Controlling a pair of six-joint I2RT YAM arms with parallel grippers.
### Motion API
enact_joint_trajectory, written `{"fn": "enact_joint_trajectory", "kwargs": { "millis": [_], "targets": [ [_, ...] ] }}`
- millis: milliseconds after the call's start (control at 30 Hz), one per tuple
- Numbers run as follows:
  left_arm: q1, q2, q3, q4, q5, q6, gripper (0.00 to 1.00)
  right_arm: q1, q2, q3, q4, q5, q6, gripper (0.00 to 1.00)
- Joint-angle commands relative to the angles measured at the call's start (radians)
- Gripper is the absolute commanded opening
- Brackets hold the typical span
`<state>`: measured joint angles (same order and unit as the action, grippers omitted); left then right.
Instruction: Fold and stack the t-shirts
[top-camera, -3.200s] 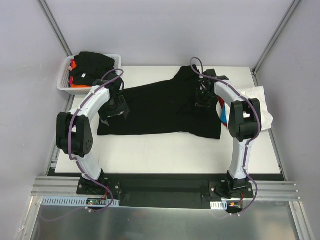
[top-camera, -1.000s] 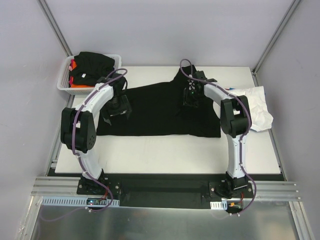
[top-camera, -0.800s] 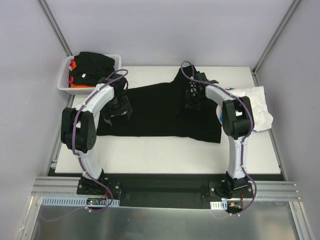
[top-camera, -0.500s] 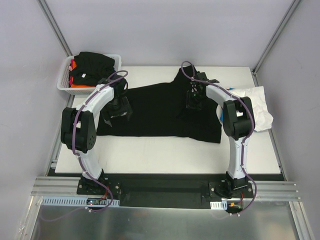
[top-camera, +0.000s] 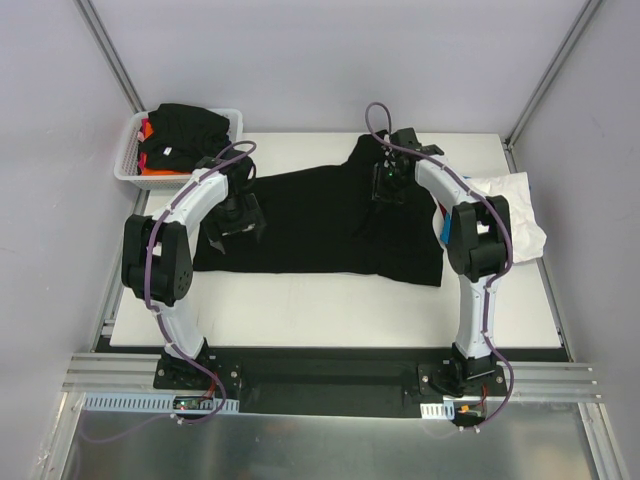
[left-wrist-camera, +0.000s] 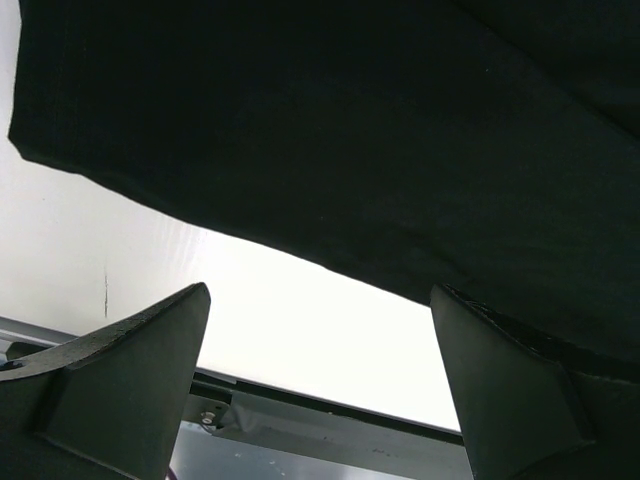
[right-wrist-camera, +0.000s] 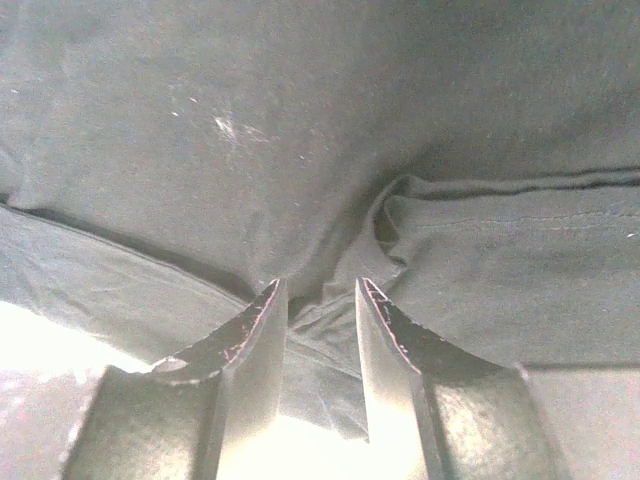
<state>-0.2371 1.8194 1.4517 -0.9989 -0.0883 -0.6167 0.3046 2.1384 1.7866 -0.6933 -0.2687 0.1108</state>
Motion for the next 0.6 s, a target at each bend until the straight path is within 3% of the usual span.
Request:
{"fn": "enact_joint_trajectory", "kwargs": {
  "millis": [0,233,267,300,333,567],
  "targets": [
    [-0.011,-0.042,-0.013,-0.007,-0.001,0.014,0.93,0.004,0.02,0.072,-0.015,-0.018,-0.003,0.36],
    [-0.011,-0.063,-0.065,0.002,-0.001,0.017,0.93,0.005,0.005,0.057,-0.012,-0.001,0.001,0.33],
    [-0.011,-0.06,-0.067,0.003,0.002,0.017,0.93,0.002,-0.032,0.036,-0.014,0.014,0.0,0.28],
    [-0.011,-0.058,-0.063,0.005,0.005,0.017,0.93,0.001,-0.053,0.014,-0.014,0.034,0.0,0.09],
    [-0.013,-0.054,-0.059,0.006,0.009,0.017,0.93,-0.004,-0.07,-0.034,-0.011,0.042,-0.002,0.01],
    [-0.013,-0.028,-0.019,0.005,0.019,0.026,0.93,-0.007,-0.164,-0.19,0.032,0.075,0.004,0.01]
  ]
}}
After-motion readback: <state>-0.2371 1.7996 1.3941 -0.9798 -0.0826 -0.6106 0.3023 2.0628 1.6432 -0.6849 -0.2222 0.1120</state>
